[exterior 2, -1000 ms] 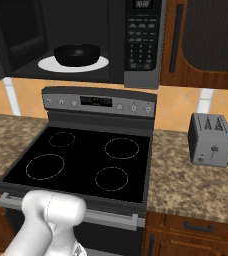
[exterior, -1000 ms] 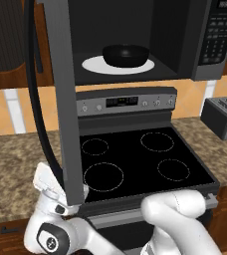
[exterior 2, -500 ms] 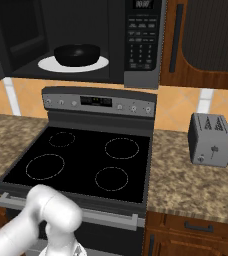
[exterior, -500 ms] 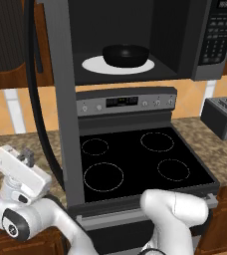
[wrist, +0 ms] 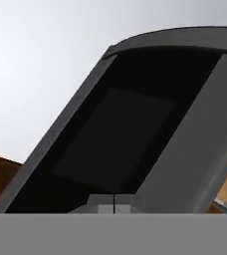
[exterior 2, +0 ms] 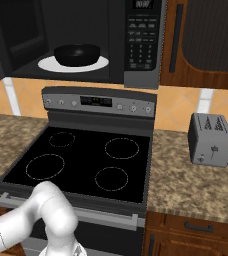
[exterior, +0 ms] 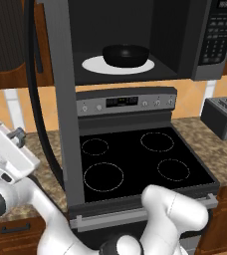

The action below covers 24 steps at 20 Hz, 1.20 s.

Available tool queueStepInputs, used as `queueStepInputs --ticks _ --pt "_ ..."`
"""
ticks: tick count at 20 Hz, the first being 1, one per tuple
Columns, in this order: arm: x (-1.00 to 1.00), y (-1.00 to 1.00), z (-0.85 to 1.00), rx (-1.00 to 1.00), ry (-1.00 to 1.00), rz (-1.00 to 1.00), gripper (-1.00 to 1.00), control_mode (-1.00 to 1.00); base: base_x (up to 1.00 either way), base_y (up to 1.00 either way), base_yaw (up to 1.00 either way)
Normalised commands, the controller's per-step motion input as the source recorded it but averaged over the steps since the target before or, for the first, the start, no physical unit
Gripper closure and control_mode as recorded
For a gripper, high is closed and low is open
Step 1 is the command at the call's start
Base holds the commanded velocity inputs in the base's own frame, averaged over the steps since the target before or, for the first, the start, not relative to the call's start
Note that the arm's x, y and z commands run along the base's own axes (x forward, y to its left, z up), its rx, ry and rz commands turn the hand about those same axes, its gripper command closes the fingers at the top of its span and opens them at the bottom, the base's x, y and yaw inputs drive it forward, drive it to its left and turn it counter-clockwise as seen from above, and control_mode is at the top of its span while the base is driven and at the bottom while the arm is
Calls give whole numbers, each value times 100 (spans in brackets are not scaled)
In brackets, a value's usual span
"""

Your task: Open the microwave, place the bowl with waffle inside the microwave, then close the microwave door and turn it on.

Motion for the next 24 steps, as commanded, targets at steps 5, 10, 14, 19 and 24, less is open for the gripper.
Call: queueStepInputs --ticks 5,10,14,19,24 --pt "-24 -36 69 30 0 11 100 -100 0 0 0" --pt "-40 -64 61 22 -1 10 100 -100 0 0 0" --pt "-39 -93 54 21 0 10 100 -100 0 0 0" --pt "-35 -100 42 22 0 9 100 -100 0 0 0" --pt "-42 -100 34 25 0 9 100 -100 0 0 0"
